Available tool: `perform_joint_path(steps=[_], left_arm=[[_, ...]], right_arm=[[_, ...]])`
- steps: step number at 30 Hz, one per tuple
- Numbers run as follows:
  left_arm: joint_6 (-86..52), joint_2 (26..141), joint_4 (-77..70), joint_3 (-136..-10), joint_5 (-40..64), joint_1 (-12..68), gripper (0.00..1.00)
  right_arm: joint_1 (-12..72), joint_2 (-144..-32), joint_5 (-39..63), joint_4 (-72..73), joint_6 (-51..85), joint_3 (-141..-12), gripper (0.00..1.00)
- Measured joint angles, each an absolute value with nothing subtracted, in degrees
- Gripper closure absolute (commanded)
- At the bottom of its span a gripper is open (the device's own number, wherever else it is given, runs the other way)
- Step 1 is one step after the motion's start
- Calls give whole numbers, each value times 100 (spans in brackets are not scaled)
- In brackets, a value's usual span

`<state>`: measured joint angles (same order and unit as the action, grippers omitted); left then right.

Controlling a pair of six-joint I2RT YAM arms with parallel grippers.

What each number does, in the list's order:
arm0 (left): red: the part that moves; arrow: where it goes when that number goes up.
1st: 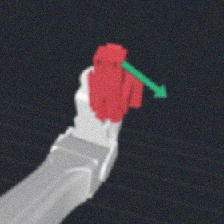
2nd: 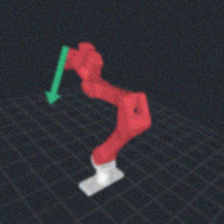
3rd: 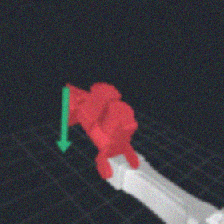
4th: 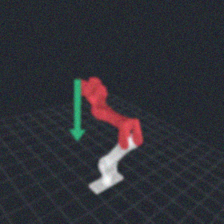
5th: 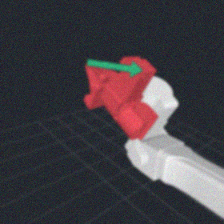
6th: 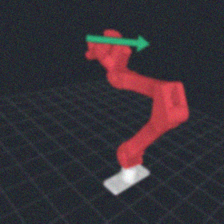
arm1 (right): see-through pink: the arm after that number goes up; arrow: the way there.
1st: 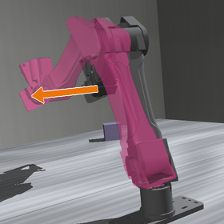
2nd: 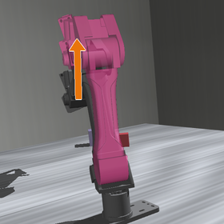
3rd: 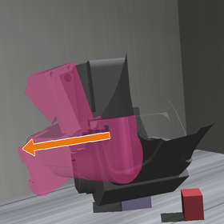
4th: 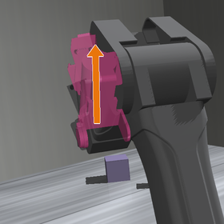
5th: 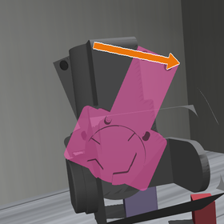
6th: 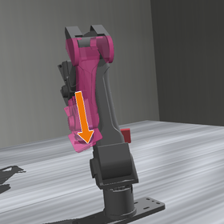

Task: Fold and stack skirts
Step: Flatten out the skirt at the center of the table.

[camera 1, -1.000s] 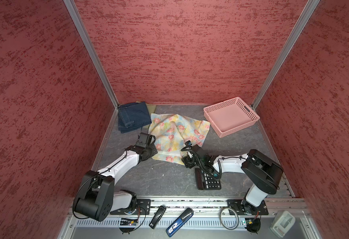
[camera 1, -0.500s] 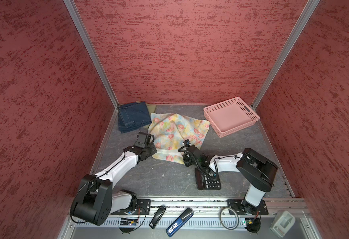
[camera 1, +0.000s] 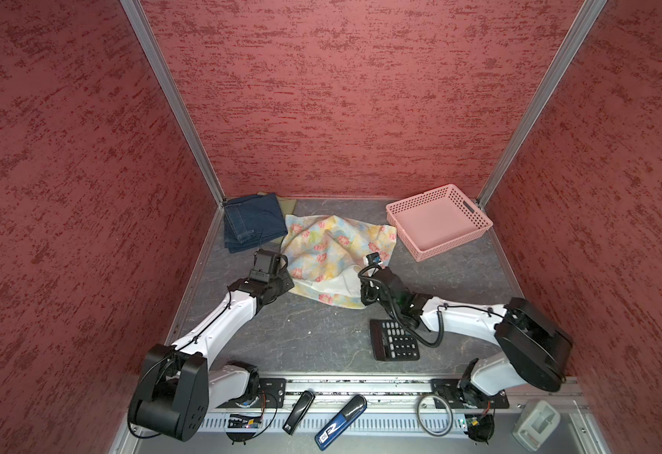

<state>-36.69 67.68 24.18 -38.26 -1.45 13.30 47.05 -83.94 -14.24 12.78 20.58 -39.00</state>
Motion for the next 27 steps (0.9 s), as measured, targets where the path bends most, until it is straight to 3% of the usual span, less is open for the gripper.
perform_joint_path(steps=[12,27], left_arm=[[-3701,6139,2620,-4012,410,862,100],[-3415,6248,3271,-7363,617,707,100]], right_arm=[[3756,-7424,-1142,561,1793,-3673,100],[3133,-7848,-714,-1675,550,-8322,100]])
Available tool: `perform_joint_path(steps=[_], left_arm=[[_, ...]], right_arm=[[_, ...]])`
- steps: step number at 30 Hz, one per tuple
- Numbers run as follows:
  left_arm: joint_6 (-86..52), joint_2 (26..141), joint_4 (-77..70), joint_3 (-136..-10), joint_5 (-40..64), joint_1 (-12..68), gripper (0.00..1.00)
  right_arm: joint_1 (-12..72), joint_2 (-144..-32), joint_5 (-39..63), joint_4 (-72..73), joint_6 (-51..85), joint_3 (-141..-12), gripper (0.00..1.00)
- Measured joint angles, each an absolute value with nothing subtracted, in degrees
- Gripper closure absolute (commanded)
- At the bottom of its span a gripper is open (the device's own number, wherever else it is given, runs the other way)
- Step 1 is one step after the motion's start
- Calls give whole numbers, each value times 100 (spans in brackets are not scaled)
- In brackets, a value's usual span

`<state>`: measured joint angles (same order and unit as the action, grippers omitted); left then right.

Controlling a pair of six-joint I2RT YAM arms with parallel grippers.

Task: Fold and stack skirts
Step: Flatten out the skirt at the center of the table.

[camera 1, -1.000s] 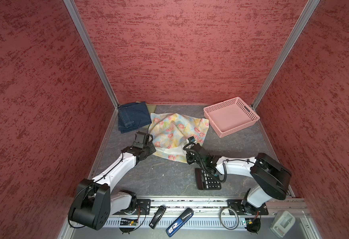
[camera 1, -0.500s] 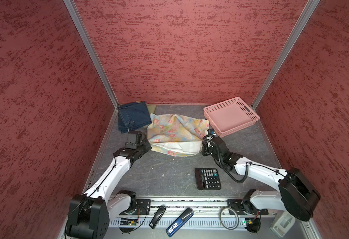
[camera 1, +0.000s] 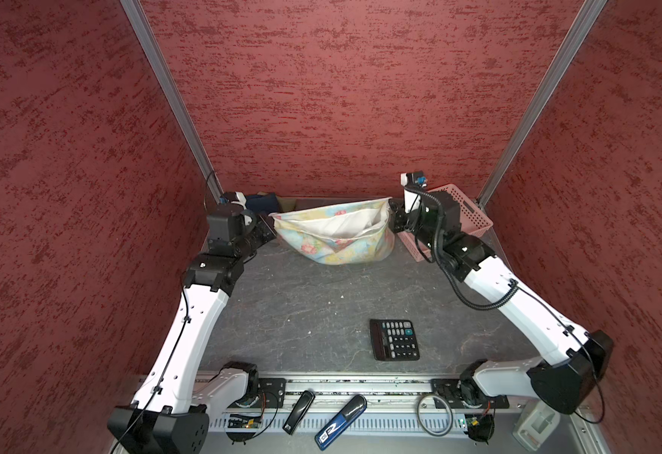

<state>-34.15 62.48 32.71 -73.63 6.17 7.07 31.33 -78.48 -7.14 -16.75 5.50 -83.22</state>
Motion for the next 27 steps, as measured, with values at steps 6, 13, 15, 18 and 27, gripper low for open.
perform_joint_path(steps=[6,13,15,18,27], left_arm=[[-3114,6702,3347,-8536,626,666,100],[-2875,7596,3420,-9330,755,421,100],[-2836,7793,3492,-9502,766,373,100],[-2773,7876,3568,-9603,781,336,100],[-3055,5572,3120,-6670,1055,386,100]], right_arm=[[2759,-8449,-305,-2318,333,-9887,100],[2362,-9480,381,-2657,252,-10925,100],[2320,-9745,491,-2733,246,-11185,100],[2292,-9918,615,-2801,242,-11349,100],[2353,-7797,1356,-1675,454,-7876,100]])
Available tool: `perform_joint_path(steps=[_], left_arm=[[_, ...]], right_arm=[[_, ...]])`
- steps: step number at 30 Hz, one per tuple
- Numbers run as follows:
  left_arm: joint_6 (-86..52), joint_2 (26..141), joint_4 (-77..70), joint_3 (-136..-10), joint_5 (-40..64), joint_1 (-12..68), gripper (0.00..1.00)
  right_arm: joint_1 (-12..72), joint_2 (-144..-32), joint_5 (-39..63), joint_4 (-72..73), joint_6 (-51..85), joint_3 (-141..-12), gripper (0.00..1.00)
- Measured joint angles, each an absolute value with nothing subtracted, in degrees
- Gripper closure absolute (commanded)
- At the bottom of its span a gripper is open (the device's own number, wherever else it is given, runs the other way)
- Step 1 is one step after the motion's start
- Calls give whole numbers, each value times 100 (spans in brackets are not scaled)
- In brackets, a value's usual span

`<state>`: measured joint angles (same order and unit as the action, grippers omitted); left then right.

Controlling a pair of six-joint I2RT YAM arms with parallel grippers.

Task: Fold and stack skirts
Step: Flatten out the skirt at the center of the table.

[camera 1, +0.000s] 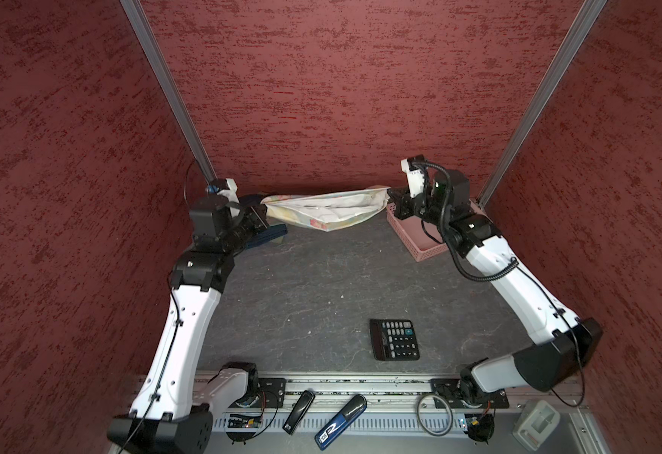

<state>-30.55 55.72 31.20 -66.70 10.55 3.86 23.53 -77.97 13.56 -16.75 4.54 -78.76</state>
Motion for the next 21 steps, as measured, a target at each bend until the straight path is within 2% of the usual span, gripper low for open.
perform_joint_path(steps=[5,6,7,8,11,12,16,21], left_arm=[[-3688,4128,3166,-4219,1020,607,98],[-3837,3896,3262,-3817,978,681,81],[-3979,3680,3395,-3520,930,742,55],[-4130,3420,3555,-3234,829,801,44],[-4547,2692,4042,-2794,462,812,22],[-4681,2482,4185,-2781,353,812,17],[-4764,2333,4370,-3124,-14,819,10],[-4475,3472,4180,-3881,-156,862,10]], right_arm=[[2567,-6324,1717,-760,854,-4877,100],[2617,-6171,1750,-617,963,-4340,85],[2661,-6069,1772,-539,1068,-3929,71],[2703,-5955,1772,-523,1214,-3454,67],[2705,-5651,1632,-650,1520,-2598,38],[2705,-5465,1529,-742,1614,-2445,35],[2681,-5041,1214,-963,1780,-2648,29],[2641,-5990,1184,-945,2049,-3695,26]])
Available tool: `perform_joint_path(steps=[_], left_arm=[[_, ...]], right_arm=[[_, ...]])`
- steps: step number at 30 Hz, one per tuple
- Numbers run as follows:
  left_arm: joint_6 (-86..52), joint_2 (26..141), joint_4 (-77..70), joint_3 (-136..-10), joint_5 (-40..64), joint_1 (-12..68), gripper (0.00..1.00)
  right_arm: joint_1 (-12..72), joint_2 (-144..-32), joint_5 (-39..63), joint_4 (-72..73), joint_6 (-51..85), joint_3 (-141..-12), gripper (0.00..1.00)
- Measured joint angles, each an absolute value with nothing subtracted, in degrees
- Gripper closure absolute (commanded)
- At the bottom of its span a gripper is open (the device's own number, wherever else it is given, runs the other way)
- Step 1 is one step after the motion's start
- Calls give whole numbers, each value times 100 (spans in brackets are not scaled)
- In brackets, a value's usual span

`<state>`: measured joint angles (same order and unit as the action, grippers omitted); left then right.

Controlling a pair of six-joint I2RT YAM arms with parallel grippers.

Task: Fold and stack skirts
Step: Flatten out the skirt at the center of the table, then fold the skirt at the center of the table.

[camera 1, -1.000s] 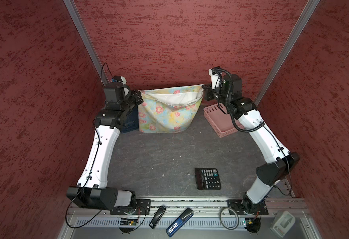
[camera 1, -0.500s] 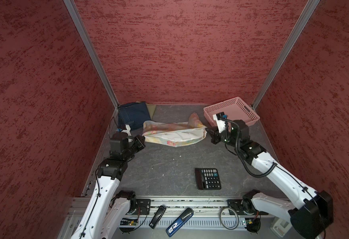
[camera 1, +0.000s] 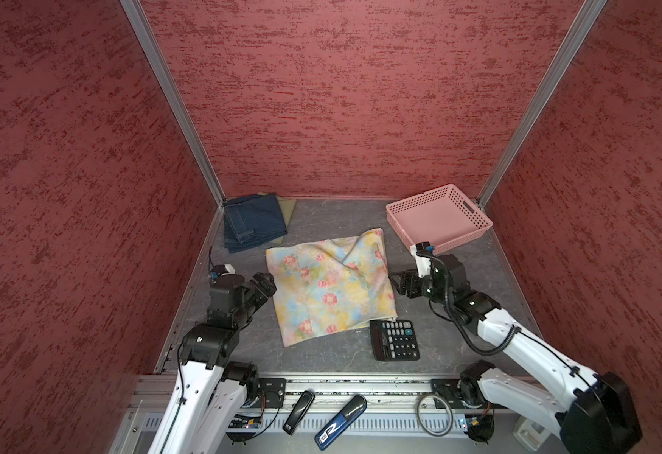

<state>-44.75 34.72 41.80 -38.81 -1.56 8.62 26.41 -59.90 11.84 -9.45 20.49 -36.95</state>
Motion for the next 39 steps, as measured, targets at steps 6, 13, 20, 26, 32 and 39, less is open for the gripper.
perform_joint_path(steps=[6,13,20,26,32,39], left_arm=[[-4141,5389,3916,-4123,-110,1203,10],[-4012,6866,3815,-4123,-30,1455,10],[-4001,7463,3524,-4108,-27,1476,12],[-4064,7911,3205,-3931,-27,1468,14],[-4195,8040,2904,-3887,-69,1422,17],[-4316,8211,2346,-3872,-143,1404,32]], right_arm=[[2600,-7111,1251,-961,2512,-3905,25],[2425,-8416,1448,-803,2873,-4128,29],[2366,-9105,1691,-283,3144,-4228,71],[2368,-9113,1763,-242,3013,-4591,100],[2552,-9109,1575,-545,2781,-5000,100],[3124,-9115,1098,-1243,2491,-5828,100]])
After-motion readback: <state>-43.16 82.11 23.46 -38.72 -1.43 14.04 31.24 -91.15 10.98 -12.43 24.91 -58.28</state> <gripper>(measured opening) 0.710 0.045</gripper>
